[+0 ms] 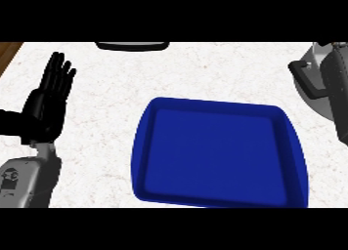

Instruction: Pick the lemon from the tray and place it in the pot

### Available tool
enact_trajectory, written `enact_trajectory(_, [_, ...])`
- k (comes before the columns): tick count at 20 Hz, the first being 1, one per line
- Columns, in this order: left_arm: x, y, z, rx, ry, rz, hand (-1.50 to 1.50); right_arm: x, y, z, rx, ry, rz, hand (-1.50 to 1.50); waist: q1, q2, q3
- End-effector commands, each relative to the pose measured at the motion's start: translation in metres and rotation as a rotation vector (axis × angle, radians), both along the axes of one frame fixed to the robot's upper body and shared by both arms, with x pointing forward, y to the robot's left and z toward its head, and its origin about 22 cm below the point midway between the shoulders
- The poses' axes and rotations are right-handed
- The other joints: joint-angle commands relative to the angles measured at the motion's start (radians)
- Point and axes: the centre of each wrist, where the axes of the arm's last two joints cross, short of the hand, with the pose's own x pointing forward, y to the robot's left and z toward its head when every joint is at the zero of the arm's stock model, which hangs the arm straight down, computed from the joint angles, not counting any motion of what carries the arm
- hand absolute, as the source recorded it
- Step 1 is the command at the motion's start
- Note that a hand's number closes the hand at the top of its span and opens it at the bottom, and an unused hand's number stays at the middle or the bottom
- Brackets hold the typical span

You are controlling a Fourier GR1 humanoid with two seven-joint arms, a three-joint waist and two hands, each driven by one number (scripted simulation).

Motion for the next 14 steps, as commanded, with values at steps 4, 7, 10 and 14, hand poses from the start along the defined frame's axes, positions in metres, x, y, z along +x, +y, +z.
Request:
enact_trajectory(4, [-0.003,0.004,-0.006,-0.001,-0.013,0.018,0.0,-0.023,-0.061,-0.041,0.067,-0.088,-0.047,1.5,-0.018,-0.003,0.001])
enact_trajectory(7, [-0.003,0.015,-0.004,0.016,0.002,0.005,0.0,-0.025,-0.071,-0.049,0.051,-0.056,-0.048,1.5,-0.01,-0.002,0.001])
enact_trajectory(10, [-0.002,0.011,-0.002,-0.008,0.023,0.006,0.0,-0.033,-0.079,-0.056,0.066,-0.05,-0.04,1.5,-0.02,-0.006,0.001])
enact_trajectory(14, [-0.002,0.01,0.006,0.0,-0.013,-0.007,0.0,-0.043,-0.119,-0.071,0.13,-0.028,-0.085,1.5,-0.006,0.0,0.002])
